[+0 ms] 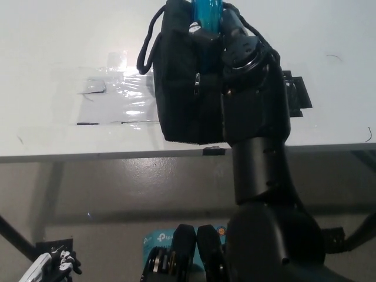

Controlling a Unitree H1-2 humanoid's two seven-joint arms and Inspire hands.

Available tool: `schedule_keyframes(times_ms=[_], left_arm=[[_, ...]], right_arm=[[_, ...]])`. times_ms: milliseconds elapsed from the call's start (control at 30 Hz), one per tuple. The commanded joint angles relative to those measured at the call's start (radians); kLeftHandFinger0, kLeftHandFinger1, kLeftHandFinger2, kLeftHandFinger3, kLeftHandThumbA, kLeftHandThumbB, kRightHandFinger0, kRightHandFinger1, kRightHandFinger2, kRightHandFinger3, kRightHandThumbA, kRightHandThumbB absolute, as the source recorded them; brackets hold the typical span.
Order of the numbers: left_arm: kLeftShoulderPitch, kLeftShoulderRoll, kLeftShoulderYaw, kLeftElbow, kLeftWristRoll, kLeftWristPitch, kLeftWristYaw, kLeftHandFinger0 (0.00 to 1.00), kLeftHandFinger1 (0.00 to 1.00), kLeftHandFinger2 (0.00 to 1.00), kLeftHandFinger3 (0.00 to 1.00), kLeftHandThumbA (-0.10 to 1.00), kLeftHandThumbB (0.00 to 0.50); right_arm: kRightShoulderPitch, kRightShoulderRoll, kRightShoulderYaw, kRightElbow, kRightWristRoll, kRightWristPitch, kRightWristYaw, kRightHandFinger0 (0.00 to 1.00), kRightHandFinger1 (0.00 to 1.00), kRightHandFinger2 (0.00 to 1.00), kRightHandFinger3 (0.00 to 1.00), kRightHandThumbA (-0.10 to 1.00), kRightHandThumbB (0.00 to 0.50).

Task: The robot uses its right hand to pick up a stack of plates kept in the middle of the desk and put it inside a bag kept next to it

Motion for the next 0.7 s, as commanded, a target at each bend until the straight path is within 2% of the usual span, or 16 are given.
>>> schedule_keyframes(times_ms=[0, 67, 133, 167, 200, 267, 333, 367, 400, 433, 500, 533, 567, 600, 667], left_arm=[[0.015, 0.029, -0.005, -0.02, 0.011, 0.002, -0.011, 0.03, 0.26, 0.37, 0.39, 0.34, 0.5], [0.018, 0.03, -0.003, -0.014, 0.01, -0.002, -0.012, 0.03, 0.26, 0.37, 0.39, 0.34, 0.5], [0.018, 0.03, -0.003, -0.015, 0.01, -0.002, -0.012, 0.02, 0.26, 0.37, 0.39, 0.34, 0.5], [0.021, 0.034, -0.004, -0.012, 0.012, -0.004, -0.015, 0.02, 0.26, 0.37, 0.39, 0.34, 0.5], [0.024, 0.036, -0.004, -0.021, 0.009, 0.006, -0.017, 0.02, 0.25, 0.36, 0.4, 0.33, 0.5], [0.022, 0.034, -0.005, -0.015, 0.004, 0.01, -0.022, 0.03, 0.26, 0.37, 0.41, 0.31, 0.5], [0.029, 0.034, -0.006, -0.021, 0.007, 0.001, -0.021, 0.02, 0.26, 0.37, 0.41, 0.32, 0.5], [0.032, 0.033, -0.003, -0.024, 0.002, 0.006, -0.02, 0.02, 0.25, 0.37, 0.4, 0.32, 0.5], [0.035, 0.033, -0.002, -0.025, 0.0, 0.004, -0.02, 0.02, 0.25, 0.36, 0.4, 0.32, 0.5], [0.035, 0.033, -0.001, -0.024, 0.0, 0.004, -0.02, 0.03, 0.26, 0.37, 0.41, 0.33, 0.5], [0.033, 0.032, 0.0, -0.021, -0.001, 0.002, -0.019, 0.03, 0.26, 0.37, 0.41, 0.33, 0.5], [0.033, 0.035, -0.006, -0.028, 0.012, 0.008, -0.013, 0.03, 0.26, 0.36, 0.41, 0.33, 0.5], [0.035, 0.036, -0.006, -0.037, 0.012, 0.016, -0.012, 0.03, 0.26, 0.38, 0.41, 0.32, 0.5], [0.035, 0.035, -0.005, -0.038, 0.01, 0.019, -0.012, 0.02, 0.26, 0.37, 0.41, 0.32, 0.5], [0.035, 0.034, -0.005, -0.038, 0.011, 0.015, -0.011, 0.01, 0.26, 0.38, 0.41, 0.32, 0.5]], right_arm=[[-0.066, 0.049, -0.002, -0.04, -0.167, 0.003, 0.129, 0.0, 0.0, 0.05, 0.74, 0.25, 0.0], [-0.067, 0.049, 0.029, -0.039, -0.18, 0.003, 0.162, 0.0, 0.0, 0.02, 0.77, 0.19, 0.0], [-0.067, 0.049, 0.029, -0.041, -0.187, 0.003, 0.17, 0.0, 0.0, 0.02, 0.78, 0.19, 0.0], [-0.048, 0.049, 0.083, -0.056, -0.165, 0.003, 0.174, 0.0, 0.0, 0.02, 0.78, 0.18, 0.0], [-0.024, 0.049, 0.17, -0.072, -0.191, 0.003, 0.197, 0.0, 0.0, 0.04, 0.74, 0.24, 0.0], [-0.001, 0.049, 0.203, -0.102, -0.169, 0.003, 0.233, 0.0, 0.0, 0.02, 0.67, 0.12, 0.0], [0.004, 0.049, 0.213, -0.1, -0.177, 0.003, 0.255, 0.0, 0.0, 0.02, 0.63, 0.06, 0.0], [-0.005, 0.049, 0.195, -0.09, -0.199, 0.003, 0.268, 0.0, 0.0, 0.0, 0.68, 0.06, 0.013], [-0.008, 0.049, 0.188, -0.084, -0.2, 0.003, 0.27, 0.0, 0.0, 0.0, 0.7, 0.04, 0.001], [-0.006, 0.049, 0.184, -0.089, -0.216, 0.003, 0.286, 0.0, 0.0, 0.0, 0.62, 0.05, 0.0], [-0.006, 0.049, 0.182, -0.095, -0.243, 0.003, 0.31, 0.0, 0.0, 0.0, 0.6, 0.07, 0.0], [0.003, 0.049, 0.173, -0.104, -0.296, 0.003, 0.364, 0.0, 0.0, 0.0, 0.49, 0.13, 0.0], [0.012, 0.049, 0.156, -0.102, -0.316, 0.003, 0.381, 0.0, 0.0, 0.0, 0.43, 0.16, 0.0], [0.027, 0.049, 0.15, -0.105, -0.318, 0.003, 0.379, 0.0, 0.0, 0.0, 0.45, 0.13, 0.0], [0.042, 0.049, 0.134, -0.101, -0.315, 0.003, 0.372, 0.0, 0.0, 0.0, 0.64, 0.11, 0.0]])
